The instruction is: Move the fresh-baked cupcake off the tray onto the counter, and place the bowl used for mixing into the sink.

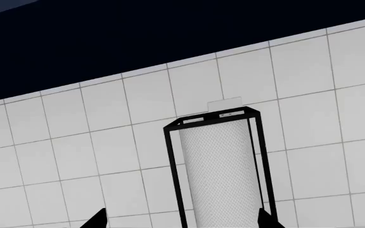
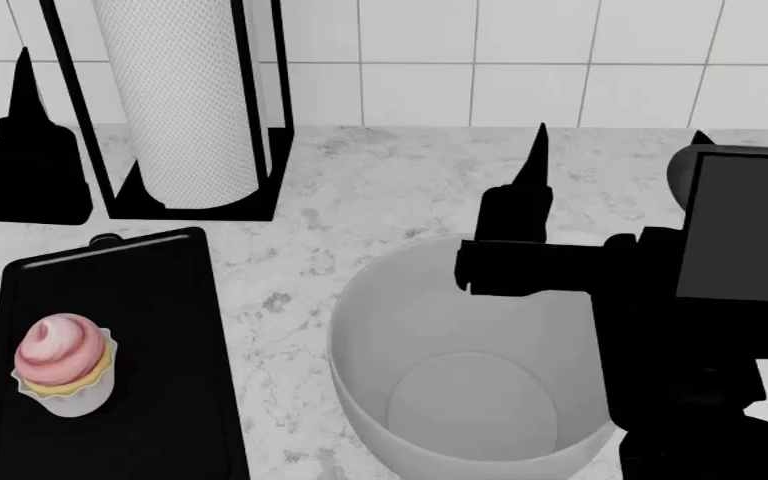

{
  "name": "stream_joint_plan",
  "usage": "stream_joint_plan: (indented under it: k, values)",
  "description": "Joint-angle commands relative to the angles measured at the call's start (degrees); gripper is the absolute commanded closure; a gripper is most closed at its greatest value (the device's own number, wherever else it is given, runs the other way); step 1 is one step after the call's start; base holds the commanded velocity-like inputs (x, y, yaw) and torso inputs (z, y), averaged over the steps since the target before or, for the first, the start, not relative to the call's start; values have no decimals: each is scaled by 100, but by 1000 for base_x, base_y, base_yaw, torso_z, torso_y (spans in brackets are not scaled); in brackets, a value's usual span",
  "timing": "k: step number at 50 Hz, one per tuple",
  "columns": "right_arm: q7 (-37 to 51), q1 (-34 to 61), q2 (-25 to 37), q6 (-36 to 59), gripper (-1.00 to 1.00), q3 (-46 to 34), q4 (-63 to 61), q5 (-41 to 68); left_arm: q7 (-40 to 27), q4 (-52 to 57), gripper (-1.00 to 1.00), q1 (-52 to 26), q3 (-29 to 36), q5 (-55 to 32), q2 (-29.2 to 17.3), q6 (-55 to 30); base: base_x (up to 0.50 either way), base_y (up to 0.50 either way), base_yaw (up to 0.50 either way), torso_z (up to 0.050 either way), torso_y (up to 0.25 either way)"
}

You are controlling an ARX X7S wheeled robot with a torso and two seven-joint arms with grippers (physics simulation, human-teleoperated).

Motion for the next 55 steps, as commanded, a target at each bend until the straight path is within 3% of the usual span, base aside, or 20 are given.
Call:
stream_joint_plan:
  k: [1,6,11,34,55]
  values:
    - [-34,57,-246,729,-100,746,56,549,-43,15,-100,-6,-22,-27,-20,-9,0,0,0,0,0]
    - [-31,24,-380,1516,-100,1648,-111,994,-64,32,-100,-12,-27,-44,-26,-23,0,0,0,0,0]
    - [-25,-191,-213,1501,-100,1919,-27,1024,-91,82,-100,-46,-86,-61,-5,-90,0,0,0,0,0]
    - [37,-275,-190,1250,-100,2012,890,1046,-159,-2,-100,-18,-77,-143,-49,14,0,0,0,0,0]
    - [-172,-514,-181,675,-100,1636,1664,931,-228,-105,-100,-10,-37,-207,-63,93,0,0,0,0,0]
